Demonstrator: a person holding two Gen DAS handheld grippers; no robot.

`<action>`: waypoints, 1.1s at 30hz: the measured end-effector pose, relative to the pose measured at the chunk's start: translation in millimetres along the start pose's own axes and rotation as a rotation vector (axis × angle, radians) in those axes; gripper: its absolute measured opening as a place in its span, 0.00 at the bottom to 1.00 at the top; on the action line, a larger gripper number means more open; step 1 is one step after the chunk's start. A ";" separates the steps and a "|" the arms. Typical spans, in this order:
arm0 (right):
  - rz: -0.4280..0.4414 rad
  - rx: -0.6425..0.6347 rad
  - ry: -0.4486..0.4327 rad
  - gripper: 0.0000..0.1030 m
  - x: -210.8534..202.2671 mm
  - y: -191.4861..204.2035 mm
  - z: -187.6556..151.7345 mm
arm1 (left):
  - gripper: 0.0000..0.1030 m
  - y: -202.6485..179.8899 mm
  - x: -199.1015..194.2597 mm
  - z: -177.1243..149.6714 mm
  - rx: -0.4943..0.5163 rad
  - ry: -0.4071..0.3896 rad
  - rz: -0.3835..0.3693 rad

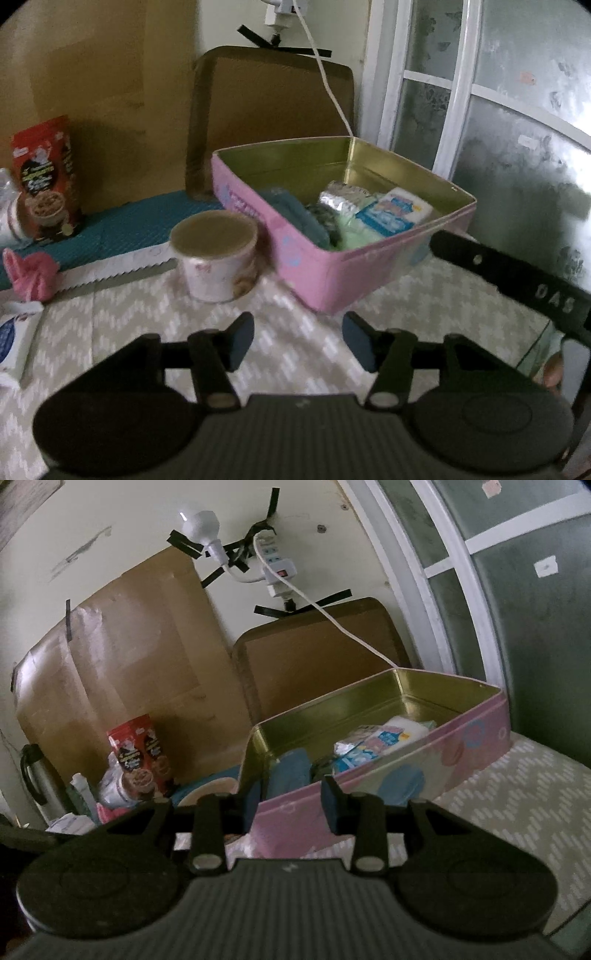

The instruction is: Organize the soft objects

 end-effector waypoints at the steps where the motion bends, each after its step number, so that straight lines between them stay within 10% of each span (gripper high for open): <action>1: -0.003 -0.002 0.000 0.41 -1.3 2.0 -0.4 | 0.55 2.8 -2.5 -2.3 -0.001 -0.003 0.006; 33: 0.077 -0.024 0.101 0.46 17.7 73.8 -34.0 | 0.81 100.8 -41.7 -61.9 -0.032 -0.066 0.195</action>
Point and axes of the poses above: each gripper's, at about its wrist camera, not at the fingertips, and x roughly the way its jaws point, y to its left, z to its top, the point moved 9 cm from there along x, roughly the way its jaws point, and after that the axes turned 3 degrees about z, right-handed, at the moved point
